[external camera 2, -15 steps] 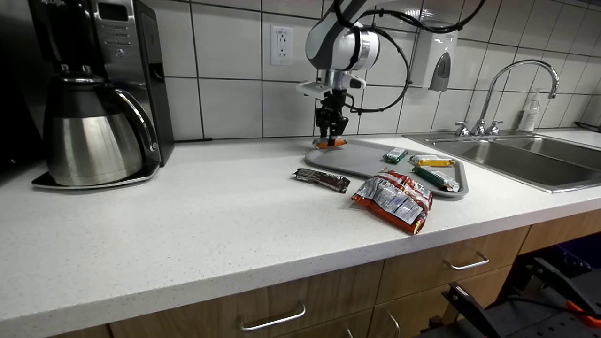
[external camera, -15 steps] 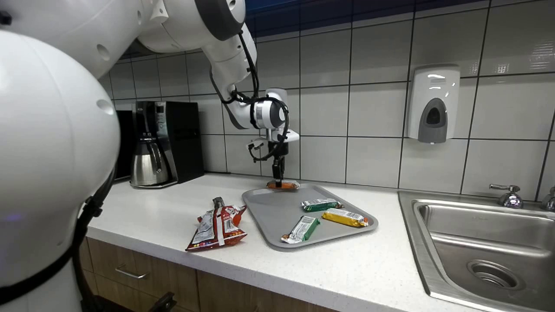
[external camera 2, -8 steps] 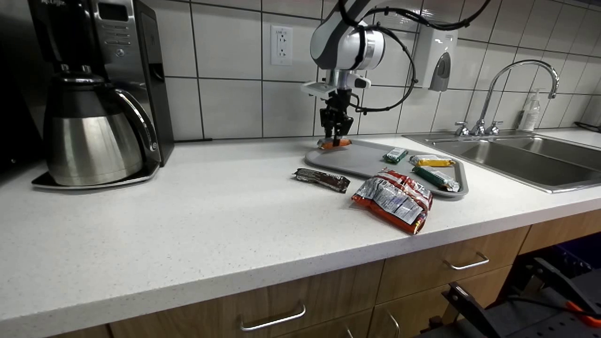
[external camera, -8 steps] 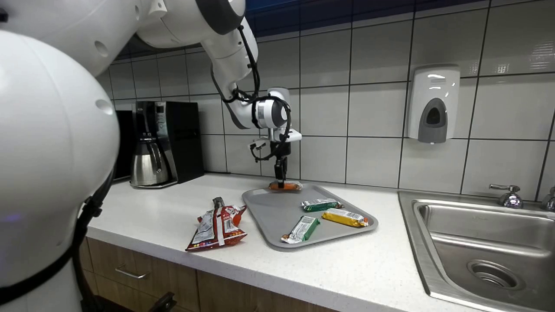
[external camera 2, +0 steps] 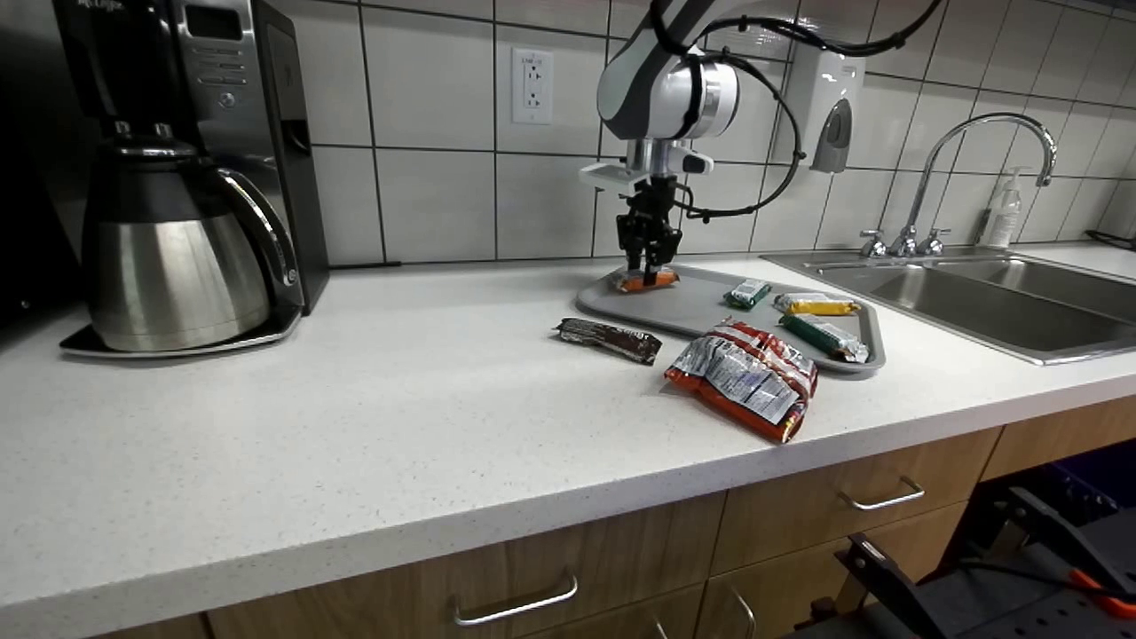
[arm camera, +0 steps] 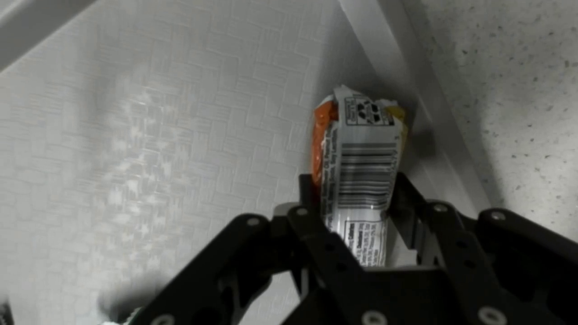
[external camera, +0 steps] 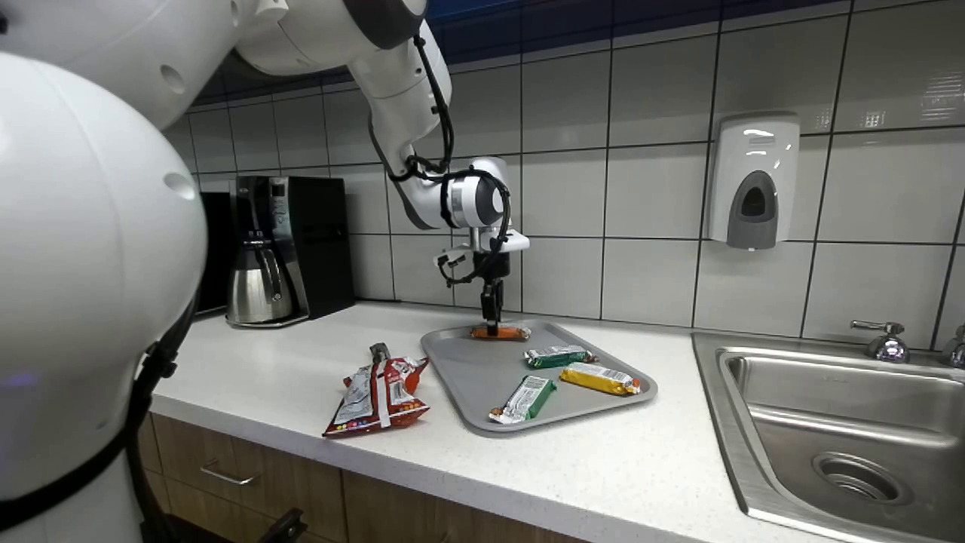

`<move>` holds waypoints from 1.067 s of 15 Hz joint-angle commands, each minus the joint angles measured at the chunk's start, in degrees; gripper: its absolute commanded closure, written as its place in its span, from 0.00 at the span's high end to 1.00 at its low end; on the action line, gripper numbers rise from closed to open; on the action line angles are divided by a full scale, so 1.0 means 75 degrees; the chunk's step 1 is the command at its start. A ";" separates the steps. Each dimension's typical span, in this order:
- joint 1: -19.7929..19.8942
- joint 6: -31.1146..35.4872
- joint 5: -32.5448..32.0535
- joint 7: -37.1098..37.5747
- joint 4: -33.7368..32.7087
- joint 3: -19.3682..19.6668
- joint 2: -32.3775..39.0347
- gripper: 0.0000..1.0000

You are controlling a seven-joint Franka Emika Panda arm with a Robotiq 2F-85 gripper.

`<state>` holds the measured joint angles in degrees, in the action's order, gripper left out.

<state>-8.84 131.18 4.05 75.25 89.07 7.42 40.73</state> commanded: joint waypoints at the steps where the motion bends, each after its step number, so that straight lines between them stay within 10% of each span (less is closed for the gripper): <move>1: 0.0067 0.0142 -0.0164 -0.0159 0.0495 -0.0046 -0.0391 0.18; 2: 0.0052 0.0114 -0.0186 -0.0123 0.0494 -0.0028 -0.0384 0.68; 7: 0.0074 0.0095 -0.0180 -0.0083 0.0429 -0.0025 -0.0387 0.98; 9: 0.0065 0.0002 -0.0136 0.0023 0.0117 -0.0049 -0.0064 0.87; 16: 0.0068 0.0002 -0.0138 0.0024 0.0118 -0.0051 -0.0140 1.00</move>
<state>-8.83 131.32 3.52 75.15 90.06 7.63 39.70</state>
